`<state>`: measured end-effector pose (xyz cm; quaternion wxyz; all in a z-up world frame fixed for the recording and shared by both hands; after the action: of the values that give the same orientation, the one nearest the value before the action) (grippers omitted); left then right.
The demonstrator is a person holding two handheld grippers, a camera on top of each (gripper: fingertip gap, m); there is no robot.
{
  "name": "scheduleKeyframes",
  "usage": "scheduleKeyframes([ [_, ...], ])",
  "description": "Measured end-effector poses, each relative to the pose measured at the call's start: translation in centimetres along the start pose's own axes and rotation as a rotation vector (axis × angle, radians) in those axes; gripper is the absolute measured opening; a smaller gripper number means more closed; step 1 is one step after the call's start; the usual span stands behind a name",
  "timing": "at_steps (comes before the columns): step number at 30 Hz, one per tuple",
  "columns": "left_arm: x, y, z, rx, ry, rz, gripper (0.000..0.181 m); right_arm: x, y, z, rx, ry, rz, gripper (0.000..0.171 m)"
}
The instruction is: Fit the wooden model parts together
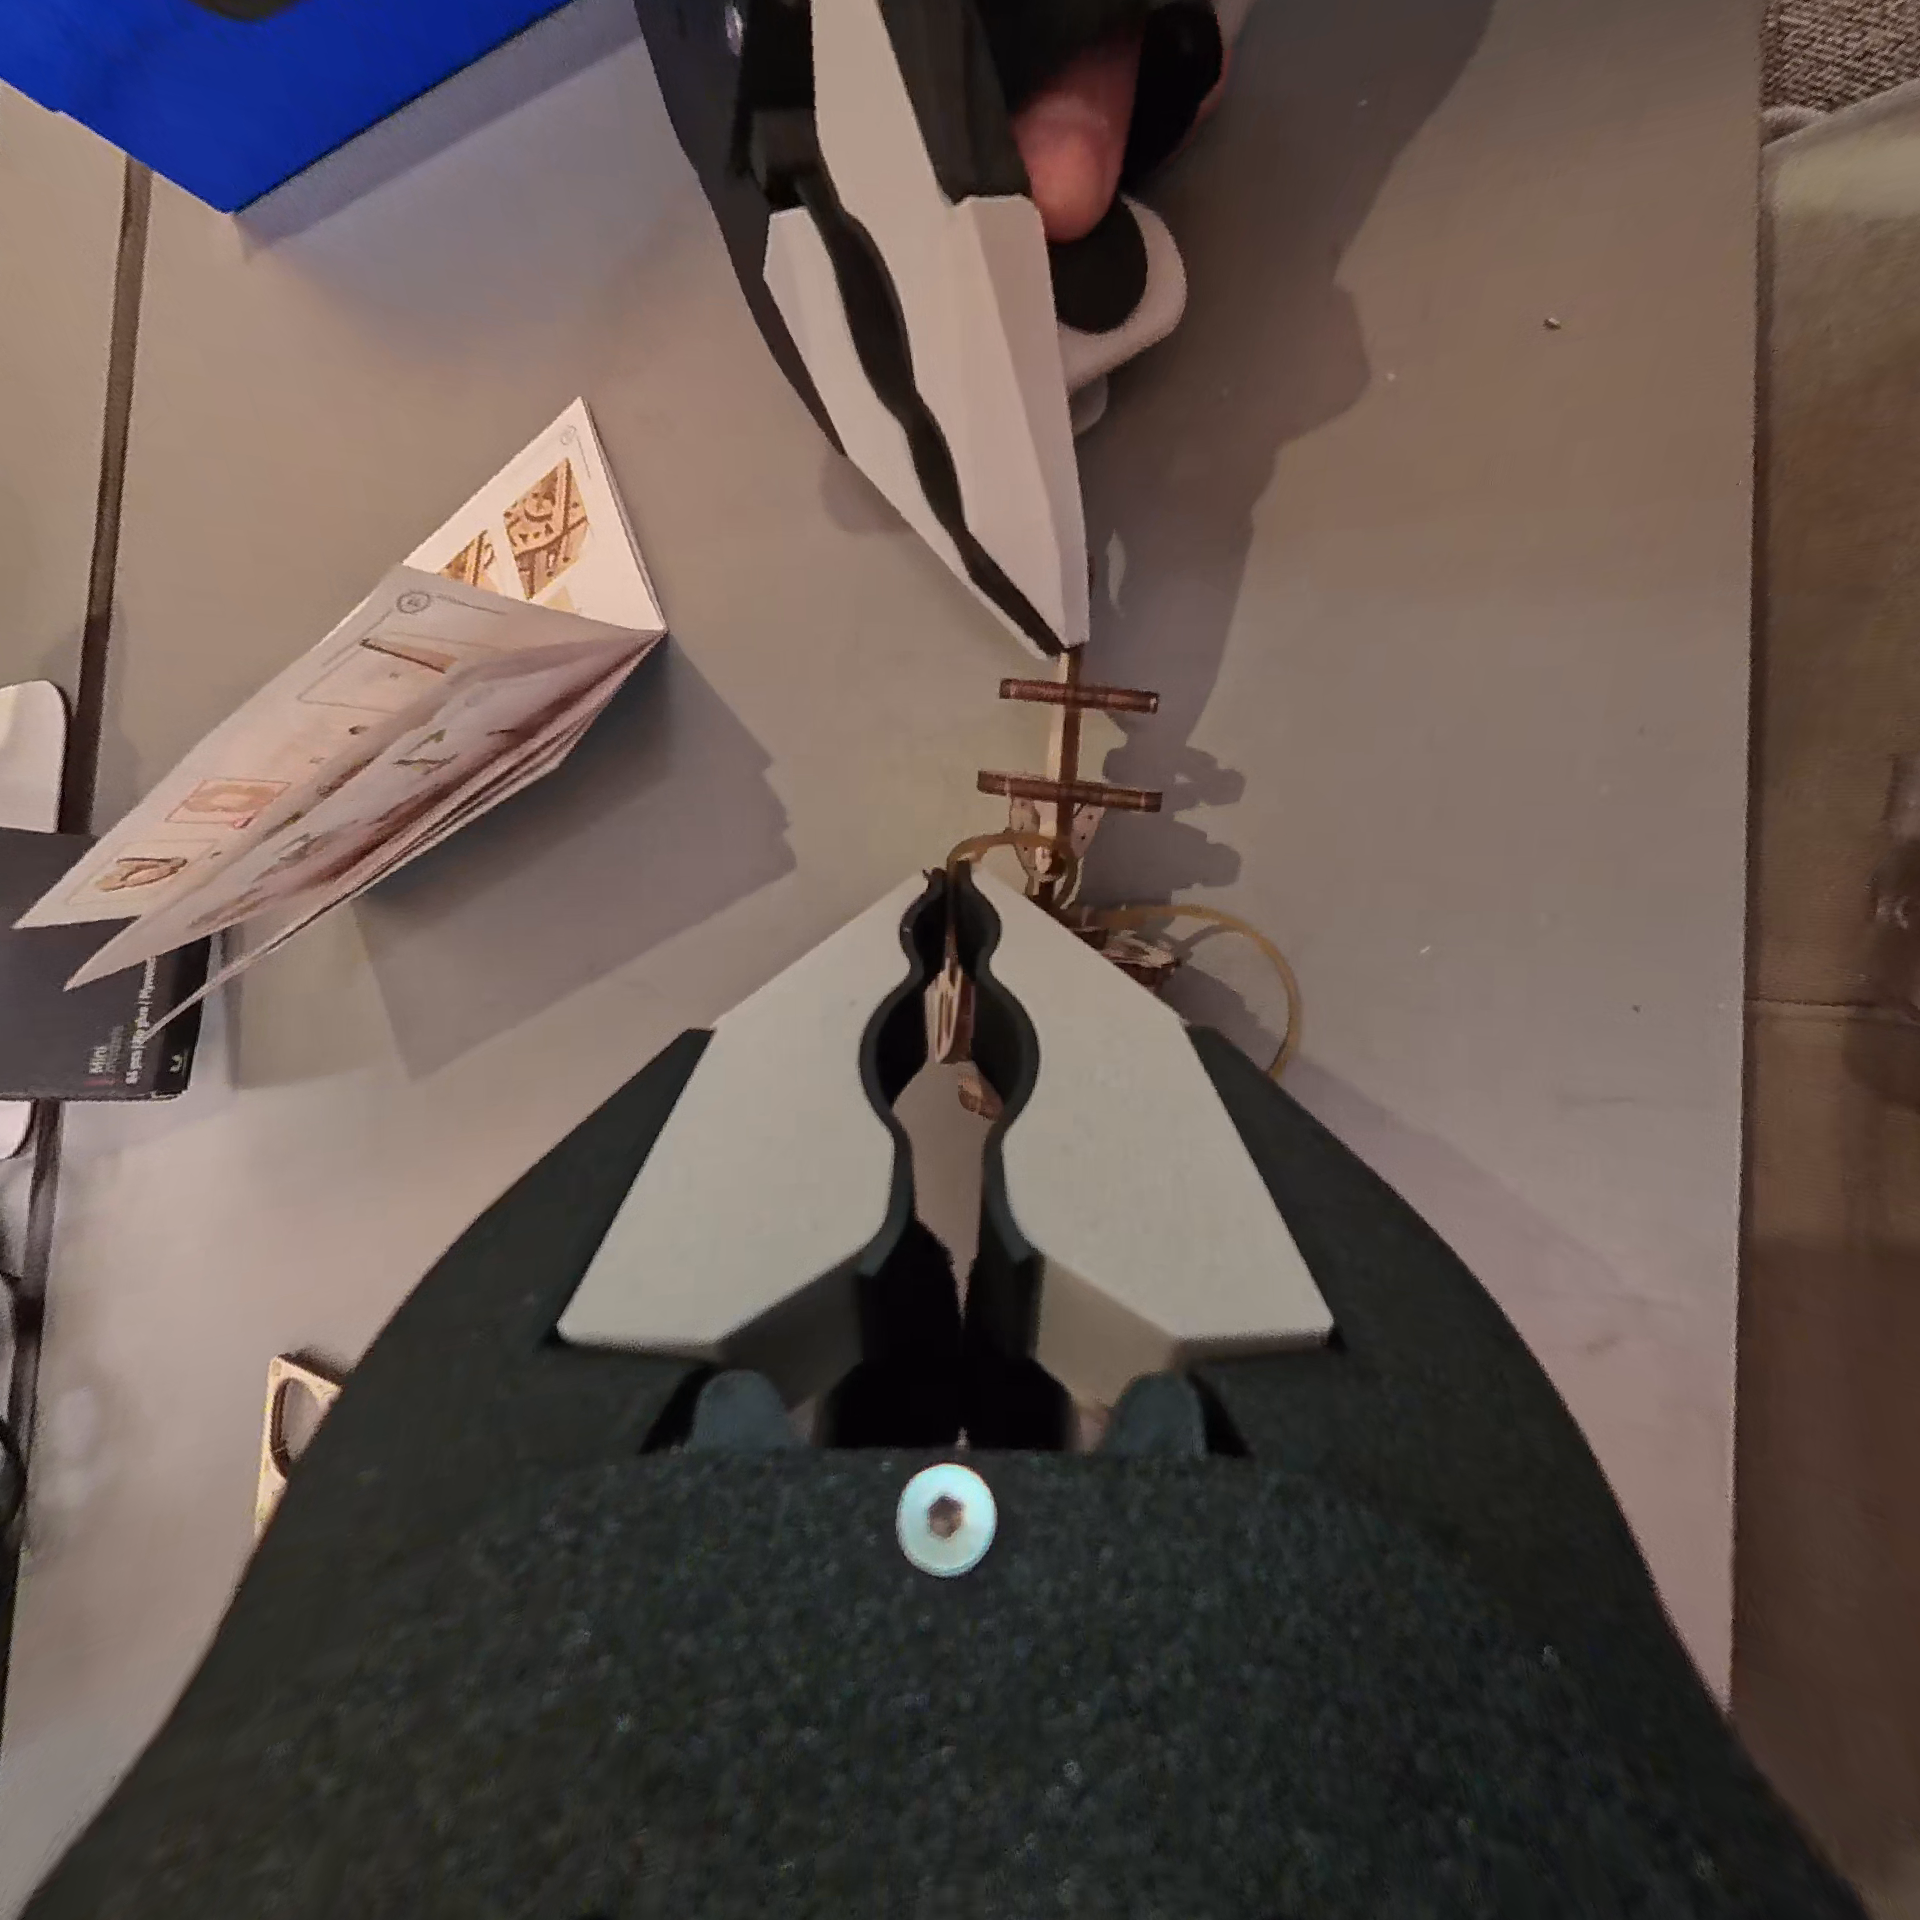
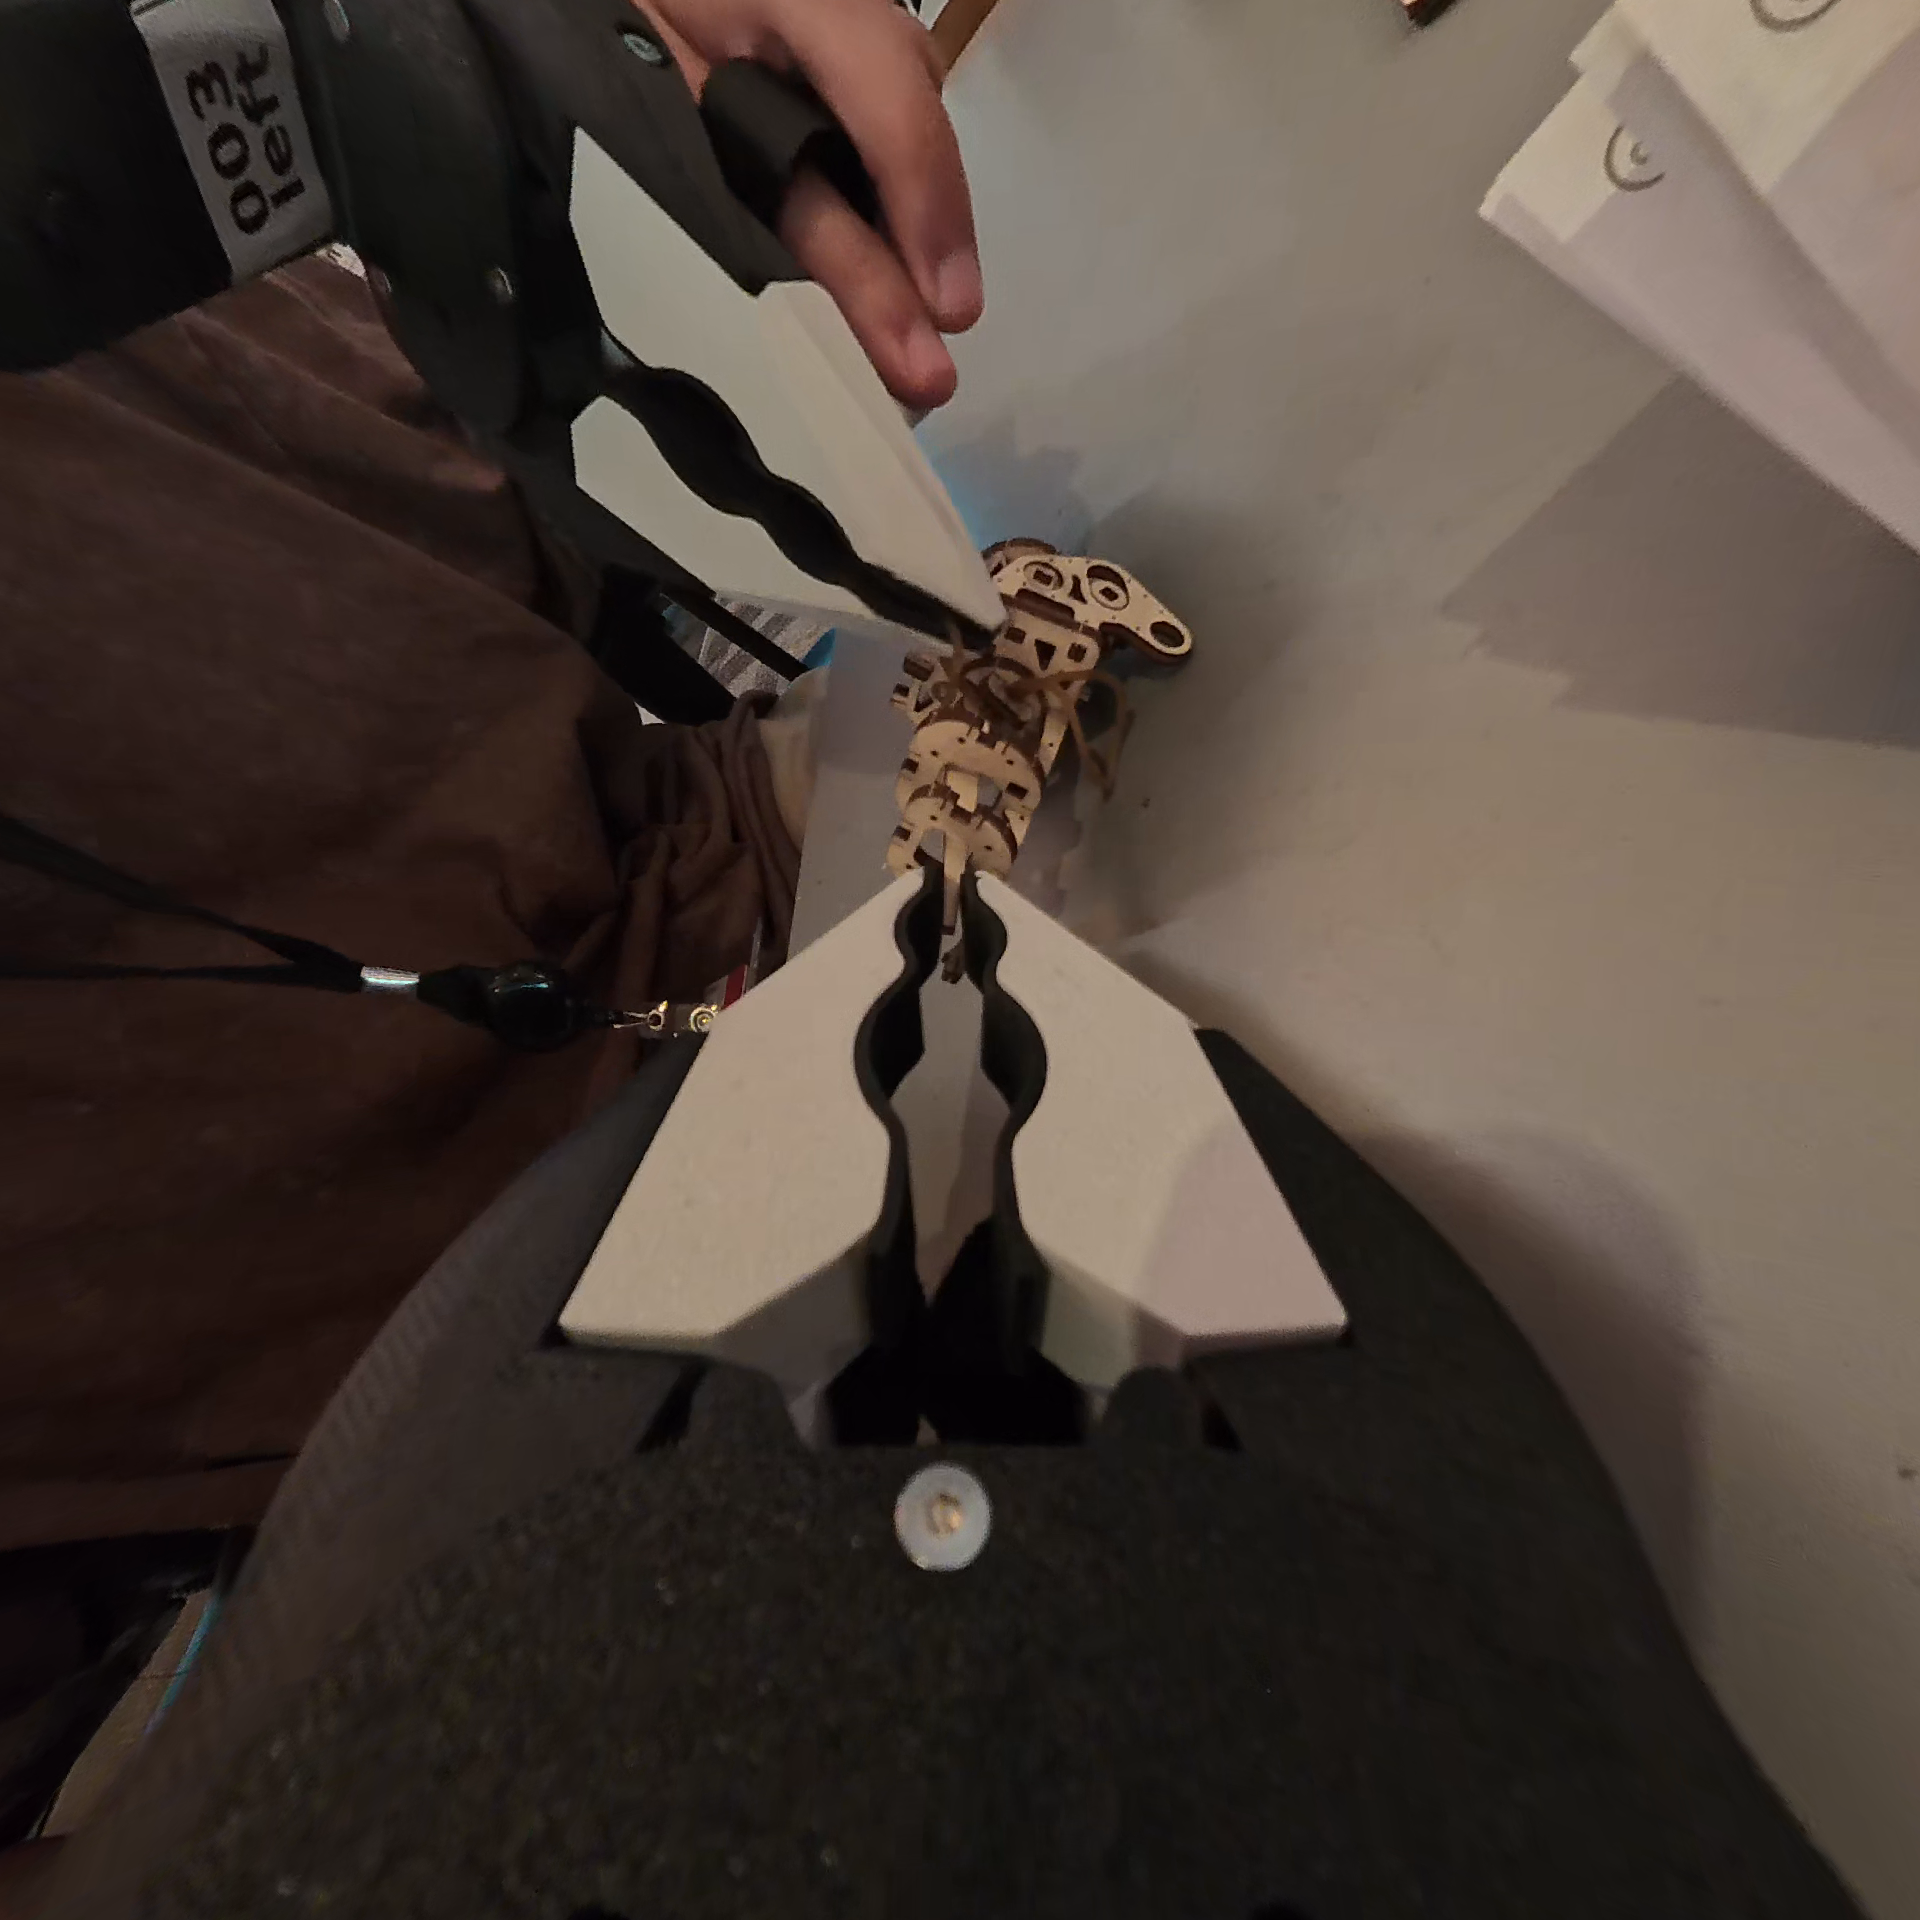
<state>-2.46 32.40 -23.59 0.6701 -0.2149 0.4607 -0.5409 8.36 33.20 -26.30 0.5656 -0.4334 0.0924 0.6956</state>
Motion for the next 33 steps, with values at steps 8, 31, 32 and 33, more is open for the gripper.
scheduleKeyframes([
  [8,-0.4,0.6,0.2,0.005,-0.098,-0.024,0.000,-0.2,0.0,-0.1,-0.006,-0.029,0.011,0.002],
  [31,-1.1,2.6,0.2,0.015,-0.278,-0.123,0.000,-1.0,0.7,-0.2,-0.044,-0.061,0.065,0.001],
  [32,-1.2,2.7,0.1,0.019,-0.281,-0.126,0.000,-1.0,0.7,-0.2,-0.044,-0.051,0.065,0.001],
  [33,-1.2,2.7,0.1,0.026,-0.279,-0.132,0.000,-0.9,0.7,-0.2,-0.044,-0.044,0.066,0.001],
])
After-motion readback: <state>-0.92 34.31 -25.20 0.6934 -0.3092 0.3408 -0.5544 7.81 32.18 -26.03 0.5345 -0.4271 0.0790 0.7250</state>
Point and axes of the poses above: each gripper's, where its closed fingertips meet, y out along the fingers, z out of its top, x = y × z across the jaws, the point moved 5 cm from there along -y, back along the fingers, and after that the axes turned 5 degrees about -x, right-handed, at the moved point
